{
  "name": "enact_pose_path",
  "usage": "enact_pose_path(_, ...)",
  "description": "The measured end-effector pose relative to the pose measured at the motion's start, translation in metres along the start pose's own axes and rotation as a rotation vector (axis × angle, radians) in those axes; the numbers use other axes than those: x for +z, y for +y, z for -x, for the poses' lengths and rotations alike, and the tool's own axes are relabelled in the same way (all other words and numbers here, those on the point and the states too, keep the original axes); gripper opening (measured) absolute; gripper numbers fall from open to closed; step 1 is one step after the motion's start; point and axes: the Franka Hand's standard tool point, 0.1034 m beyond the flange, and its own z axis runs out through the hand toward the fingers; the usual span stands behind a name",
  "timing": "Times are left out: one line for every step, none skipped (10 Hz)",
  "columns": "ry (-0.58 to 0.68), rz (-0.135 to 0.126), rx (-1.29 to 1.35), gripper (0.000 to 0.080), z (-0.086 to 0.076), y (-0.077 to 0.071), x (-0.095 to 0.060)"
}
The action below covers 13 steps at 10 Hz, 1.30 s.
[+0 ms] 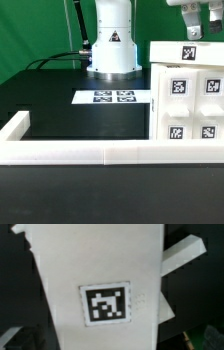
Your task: Assemble cabinet
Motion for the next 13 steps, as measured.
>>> enact_pose_path(-0.002, -0.002, -0.064, 0.0797, 0.001, 0.001, 0.002)
enact_pose_path(-0.004, -0.005, -0.065, 0.0797, 0.002, 0.003, 0.005)
enact_pose_path(-0.006, -0.009, -0.057, 0.0797, 0.003, 0.003, 0.007)
enact_pose_path(-0.007, -0.01, -0.034, 0.0797, 0.005, 0.004, 0.008)
enact_pose_path(-0.009, -0.011, -0.01, 0.0797, 0.006, 0.005, 0.009)
enact_pose_path(-0.012, -0.016, -0.005, 0.0797, 0.01, 0.006, 0.013)
enact_pose_path(-0.019, -0.026, 0.003, 0.0797, 0.016, 0.007, 0.02)
enact_pose_path(-0.021, -0.027, 0.005, 0.0797, 0.02, 0.009, 0.022)
enact_pose_path(-0.023, -0.029, 0.009, 0.0797, 0.023, 0.009, 0.023)
enact_pose_path(-0.023, -0.03, 0.01, 0.0797, 0.023, 0.009, 0.024)
enact_pose_path(-0.023, -0.029, 0.011, 0.068, 0.023, 0.009, 0.023)
enact_pose_path(-0.023, -0.029, 0.012, 0.0557, 0.024, 0.009, 0.023)
enact_pose_path(-0.023, -0.029, 0.026, 0.0557, 0.024, 0.009, 0.024)
